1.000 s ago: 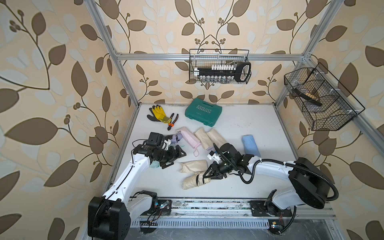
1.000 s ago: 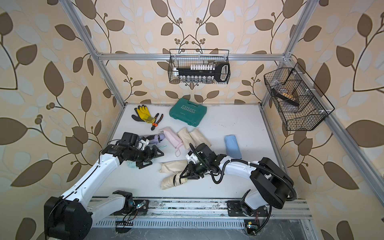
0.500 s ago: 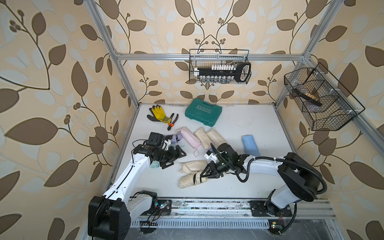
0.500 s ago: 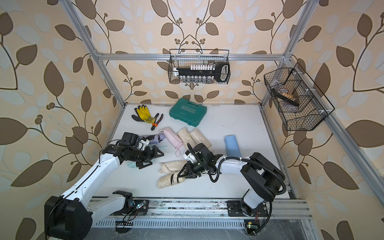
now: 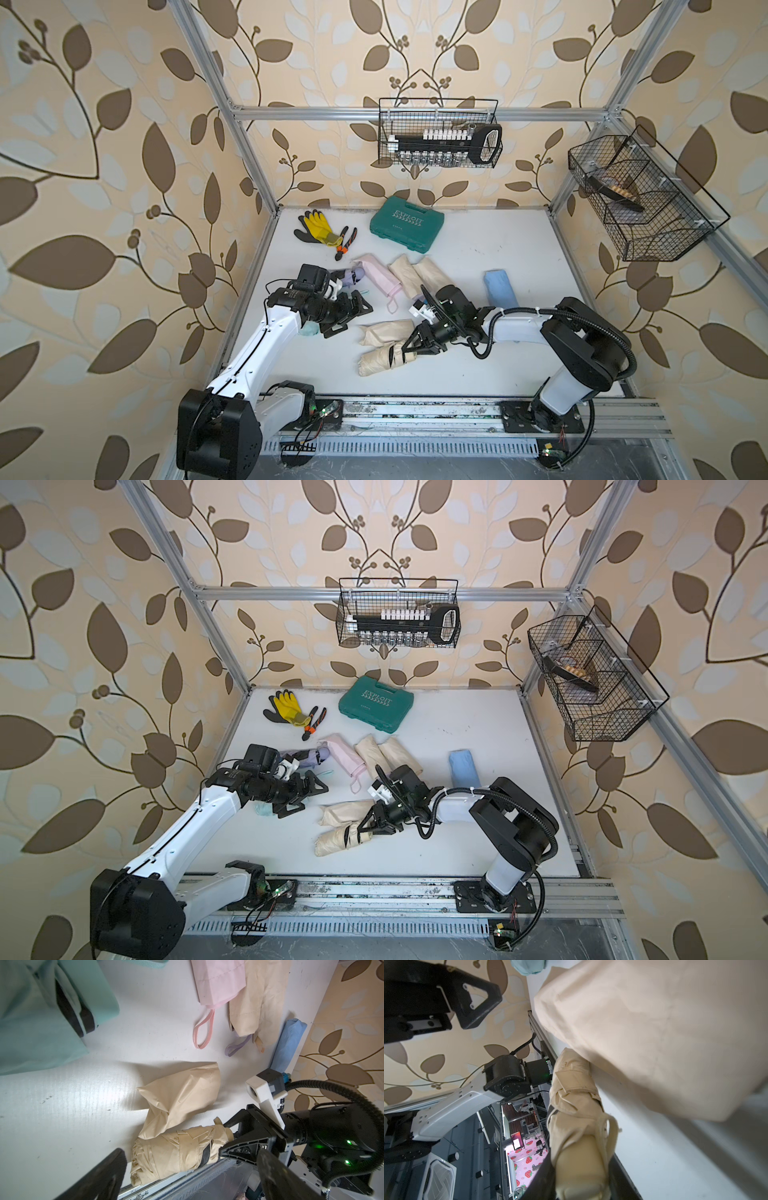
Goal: Take umbrellas out of sleeves
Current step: Place the umbrella at the center of the board.
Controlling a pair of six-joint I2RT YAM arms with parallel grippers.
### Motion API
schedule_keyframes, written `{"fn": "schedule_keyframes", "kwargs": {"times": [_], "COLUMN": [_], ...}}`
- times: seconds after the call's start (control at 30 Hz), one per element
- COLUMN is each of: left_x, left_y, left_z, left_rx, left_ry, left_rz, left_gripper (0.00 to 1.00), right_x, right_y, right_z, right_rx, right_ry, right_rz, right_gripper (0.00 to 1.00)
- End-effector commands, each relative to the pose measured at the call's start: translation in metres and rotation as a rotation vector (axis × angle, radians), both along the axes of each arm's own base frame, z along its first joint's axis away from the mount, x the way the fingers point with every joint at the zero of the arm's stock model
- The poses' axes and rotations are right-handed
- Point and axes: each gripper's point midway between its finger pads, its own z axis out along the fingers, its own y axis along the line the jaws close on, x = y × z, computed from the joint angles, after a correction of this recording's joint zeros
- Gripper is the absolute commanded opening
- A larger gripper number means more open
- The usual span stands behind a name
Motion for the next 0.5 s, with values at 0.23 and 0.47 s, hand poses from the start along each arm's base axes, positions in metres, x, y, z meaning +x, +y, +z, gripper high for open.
{"fn": "schedule_keyframes", "kwargs": {"times": [0.23, 0.47], "left_x": [-0.002, 0.000], "left_y": [-0.002, -0.003], "left_z": [-0.005, -0.007], "left_rx": [-0.008, -0.010], "left_ry": [0.015, 0.016], "left_rz": [-0.013, -0.013], "left_gripper": [0.99, 0.99], "right_x": [-0.007, 0.000], "right_y": [-0.025, -0.037], "right_z": [-0.039, -0.034], "right_rx": [-0.133, -0.144], "right_ry": [0.057, 0.036], "right_rz": [-0.034, -0.059], "right_gripper": [0.50, 0.57]}}
